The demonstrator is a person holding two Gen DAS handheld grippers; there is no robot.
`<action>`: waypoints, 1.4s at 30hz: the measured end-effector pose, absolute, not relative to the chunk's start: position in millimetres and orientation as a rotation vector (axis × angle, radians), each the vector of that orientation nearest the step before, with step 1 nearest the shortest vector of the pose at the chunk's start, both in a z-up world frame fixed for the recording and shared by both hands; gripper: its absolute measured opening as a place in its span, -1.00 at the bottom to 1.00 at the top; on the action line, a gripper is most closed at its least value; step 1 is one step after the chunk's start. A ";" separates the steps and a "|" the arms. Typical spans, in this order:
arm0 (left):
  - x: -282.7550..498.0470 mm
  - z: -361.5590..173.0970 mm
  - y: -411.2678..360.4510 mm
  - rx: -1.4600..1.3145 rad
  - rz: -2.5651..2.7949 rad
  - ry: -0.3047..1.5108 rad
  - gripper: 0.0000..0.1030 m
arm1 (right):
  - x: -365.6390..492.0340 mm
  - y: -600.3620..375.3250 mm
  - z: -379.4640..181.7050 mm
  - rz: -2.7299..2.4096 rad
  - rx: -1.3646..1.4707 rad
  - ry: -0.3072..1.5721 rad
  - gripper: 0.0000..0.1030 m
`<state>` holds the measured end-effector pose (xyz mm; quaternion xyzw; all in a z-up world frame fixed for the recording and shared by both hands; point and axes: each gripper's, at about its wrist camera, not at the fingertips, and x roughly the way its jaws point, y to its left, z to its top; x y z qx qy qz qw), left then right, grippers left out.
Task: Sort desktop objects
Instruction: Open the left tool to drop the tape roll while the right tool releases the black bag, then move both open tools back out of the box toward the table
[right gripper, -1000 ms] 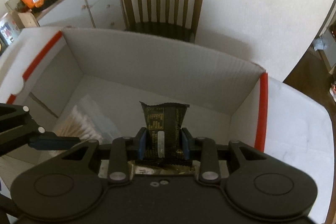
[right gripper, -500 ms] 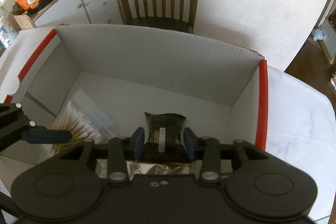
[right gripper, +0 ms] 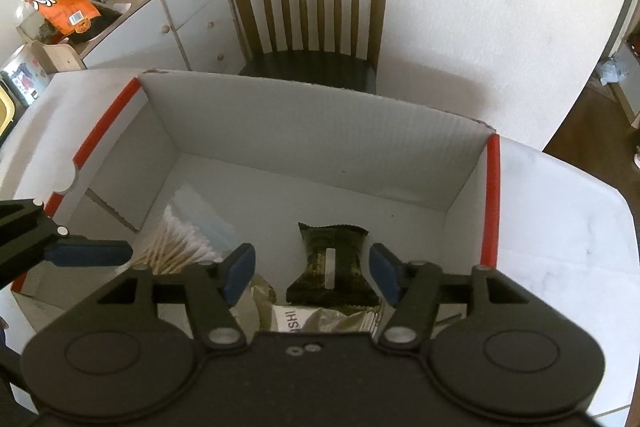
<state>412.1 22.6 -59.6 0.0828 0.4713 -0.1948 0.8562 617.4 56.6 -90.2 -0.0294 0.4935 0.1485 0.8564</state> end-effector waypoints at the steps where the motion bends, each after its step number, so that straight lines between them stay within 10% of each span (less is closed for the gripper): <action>1: 410.5 -57.7 23.3 0.172 -0.409 0.987 0.48 | 616.9 56.0 -89.0 0.313 -0.063 1.036 0.21; 25: 368.2 -16.2 31.7 0.129 -0.401 0.883 0.49 | 567.5 53.5 -37.9 0.296 -0.098 0.971 0.31; 27: 363.8 -12.3 32.7 0.128 -0.401 0.872 0.77 | 562.7 52.4 -33.0 0.289 -0.098 0.960 0.32; 42: 334.4 9.6 42.9 0.102 -0.405 0.789 0.96 | 513.8 27.6 0.1 0.222 -0.078 0.909 0.37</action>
